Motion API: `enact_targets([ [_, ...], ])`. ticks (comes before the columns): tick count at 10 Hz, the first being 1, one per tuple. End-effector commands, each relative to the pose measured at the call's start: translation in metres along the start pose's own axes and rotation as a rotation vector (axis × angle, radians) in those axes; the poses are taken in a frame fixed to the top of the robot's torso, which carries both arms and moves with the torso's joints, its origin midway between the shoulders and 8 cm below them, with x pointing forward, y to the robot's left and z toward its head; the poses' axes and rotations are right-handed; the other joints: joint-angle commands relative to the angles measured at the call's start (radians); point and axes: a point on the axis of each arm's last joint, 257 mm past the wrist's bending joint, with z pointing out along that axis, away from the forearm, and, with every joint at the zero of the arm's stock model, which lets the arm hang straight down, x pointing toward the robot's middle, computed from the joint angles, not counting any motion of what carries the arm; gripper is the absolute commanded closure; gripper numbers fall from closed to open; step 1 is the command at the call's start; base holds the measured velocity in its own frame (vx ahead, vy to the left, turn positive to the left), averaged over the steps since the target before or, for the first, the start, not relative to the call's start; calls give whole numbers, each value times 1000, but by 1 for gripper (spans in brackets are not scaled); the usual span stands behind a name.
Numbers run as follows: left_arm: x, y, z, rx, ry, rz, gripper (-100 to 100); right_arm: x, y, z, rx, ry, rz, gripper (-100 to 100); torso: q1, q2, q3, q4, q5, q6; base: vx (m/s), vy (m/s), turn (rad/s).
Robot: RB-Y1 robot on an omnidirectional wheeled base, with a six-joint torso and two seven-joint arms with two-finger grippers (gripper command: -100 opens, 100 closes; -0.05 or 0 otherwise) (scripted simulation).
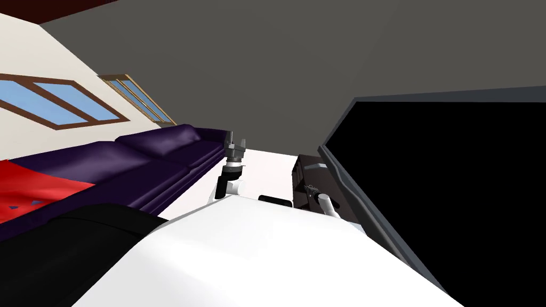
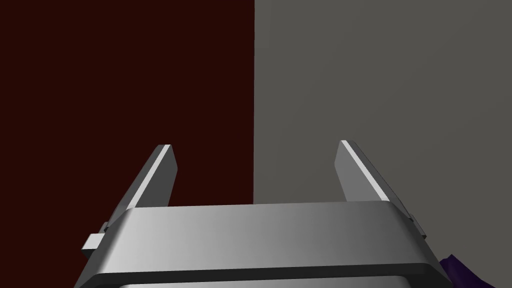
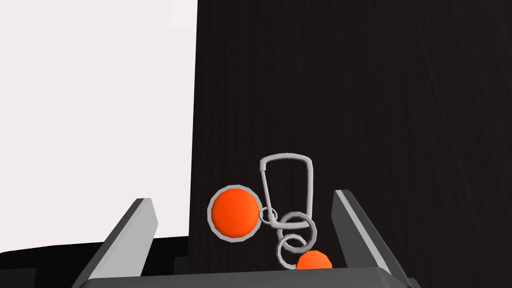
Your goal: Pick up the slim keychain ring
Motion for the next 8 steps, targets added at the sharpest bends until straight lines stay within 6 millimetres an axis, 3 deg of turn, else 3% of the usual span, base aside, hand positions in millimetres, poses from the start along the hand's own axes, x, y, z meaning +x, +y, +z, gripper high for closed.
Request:
enact_targets([
  [1,0,0,0,0,0,0,0,-8,25,-3,-60,-4,63,-100,0,0,0,0,0,0,-82,-21,351],
  [3,0,0,0,0,0,0,0,-8,25,-3,-60,-4,63,-100,2,2,1,0,0,0,-56,21,200],
  [4,0,0,0,0,0,0,0,-15,50,-8,-117,-5,122,-100,3,-1,0,0,1,0,-78,54,256],
  [6,0,0,0,0,0,0,0,-16,51,-8,-119,-10,101,-100,5,1,1,0,1,-1,-65,45,212],
  [8,0,0,0,0,0,0,0,-15,50,-8,-117,-5,122,-100,3,-2,-1,-1,-1,-1,-3,2,10],
])
